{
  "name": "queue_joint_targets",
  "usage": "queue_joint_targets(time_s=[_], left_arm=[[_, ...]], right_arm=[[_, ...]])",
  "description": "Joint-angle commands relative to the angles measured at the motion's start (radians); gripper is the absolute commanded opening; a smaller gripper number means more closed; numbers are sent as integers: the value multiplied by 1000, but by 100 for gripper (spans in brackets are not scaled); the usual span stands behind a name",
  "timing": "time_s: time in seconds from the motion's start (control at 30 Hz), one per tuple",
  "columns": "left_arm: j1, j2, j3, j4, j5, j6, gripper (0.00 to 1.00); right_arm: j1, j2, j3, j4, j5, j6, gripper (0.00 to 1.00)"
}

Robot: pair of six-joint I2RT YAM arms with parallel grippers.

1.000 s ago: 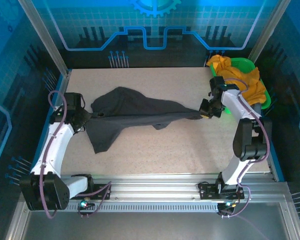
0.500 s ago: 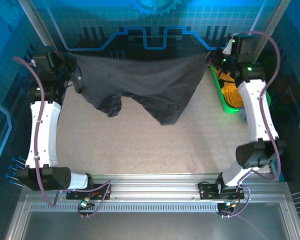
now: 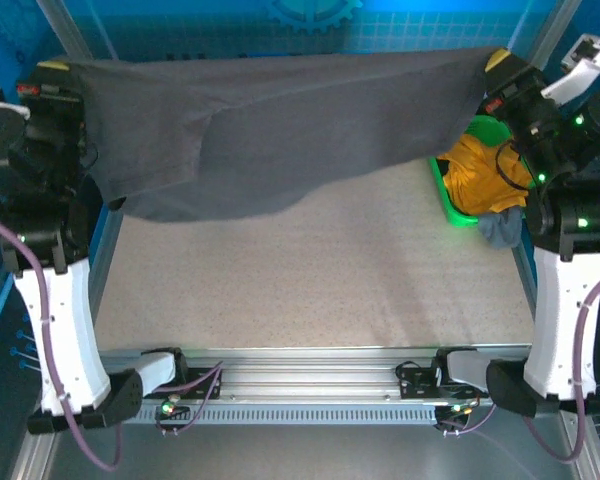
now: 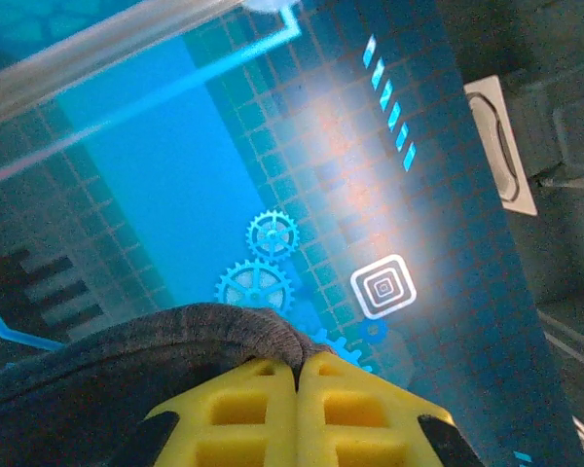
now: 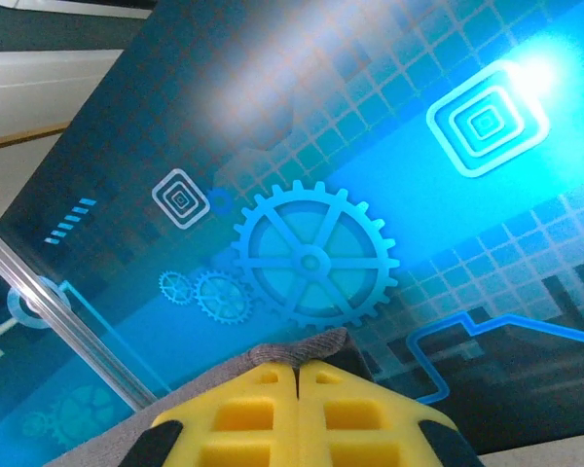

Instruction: Fold and stack the t-shirts

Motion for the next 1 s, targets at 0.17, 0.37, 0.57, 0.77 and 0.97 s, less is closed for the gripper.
queue_joint_targets(time_s=[0.17, 0.37, 0.57, 0.77, 0.97], left_arm=[[65, 458, 149, 58, 404, -174, 0], [99, 634, 343, 59, 485, -155, 0], [132, 683, 619, 26, 498, -206, 0], [156, 526, 589, -121, 458, -182, 0], [139, 222, -59, -142, 401, -151, 0]], right_arm=[[-23, 395, 211, 28, -149, 49, 0], [-6, 697, 666, -173, -185, 38, 0], [-40, 728, 792, -183, -142, 81, 0], [-97, 562, 608, -223, -63, 91, 0], [-106, 301, 88, -213, 57, 56, 0]])
